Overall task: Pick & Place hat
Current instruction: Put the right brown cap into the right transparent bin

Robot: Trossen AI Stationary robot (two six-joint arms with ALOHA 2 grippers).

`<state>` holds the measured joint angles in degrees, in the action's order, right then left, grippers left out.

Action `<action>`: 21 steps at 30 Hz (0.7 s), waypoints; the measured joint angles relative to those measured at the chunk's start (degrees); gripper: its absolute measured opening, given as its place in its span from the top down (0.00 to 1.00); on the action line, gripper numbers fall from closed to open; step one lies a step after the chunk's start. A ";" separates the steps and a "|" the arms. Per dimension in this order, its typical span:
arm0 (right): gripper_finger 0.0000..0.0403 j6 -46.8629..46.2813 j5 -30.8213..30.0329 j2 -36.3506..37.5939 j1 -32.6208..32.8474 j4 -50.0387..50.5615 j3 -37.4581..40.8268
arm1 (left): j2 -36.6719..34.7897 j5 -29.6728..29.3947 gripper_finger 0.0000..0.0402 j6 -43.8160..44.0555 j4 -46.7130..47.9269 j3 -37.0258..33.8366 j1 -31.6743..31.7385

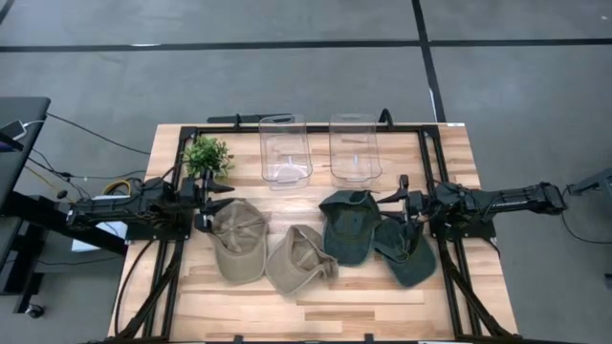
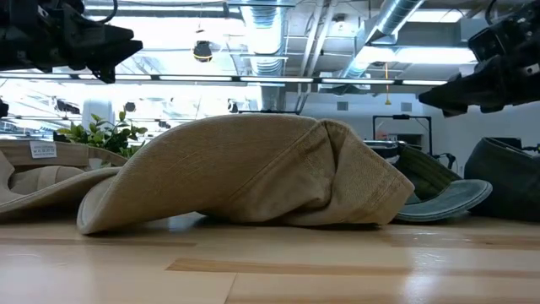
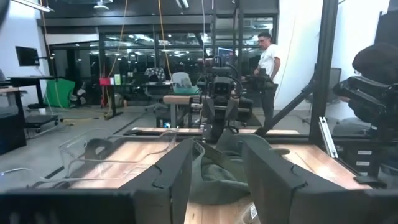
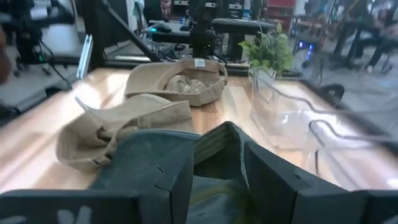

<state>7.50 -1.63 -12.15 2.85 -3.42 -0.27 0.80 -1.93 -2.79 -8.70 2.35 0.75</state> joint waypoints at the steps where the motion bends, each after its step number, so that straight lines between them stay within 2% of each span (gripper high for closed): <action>1: 0.67 1.00 0.01 0.00 0.00 0.00 -0.01 | 0.00 0.00 0.65 0.00 -0.67 0.00 0.00; 7: 0.67 2.21 0.01 -0.01 0.00 -2.75 -0.01 | 0.23 0.17 0.65 0.35 -1.82 0.00 -0.02; 14: 0.67 6.87 0.19 -0.01 0.08 -11.72 0.01 | 4.05 3.68 0.65 10.14 -2.09 0.00 -0.02; 21: 0.67 -5.55 0.22 0.01 0.13 -16.24 0.01 | 16.99 2.88 0.67 18.76 -2.07 1.26 -0.02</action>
<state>1.95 -1.41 -12.14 2.98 -19.66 -0.25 17.79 0.94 15.97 -10.77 3.61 0.73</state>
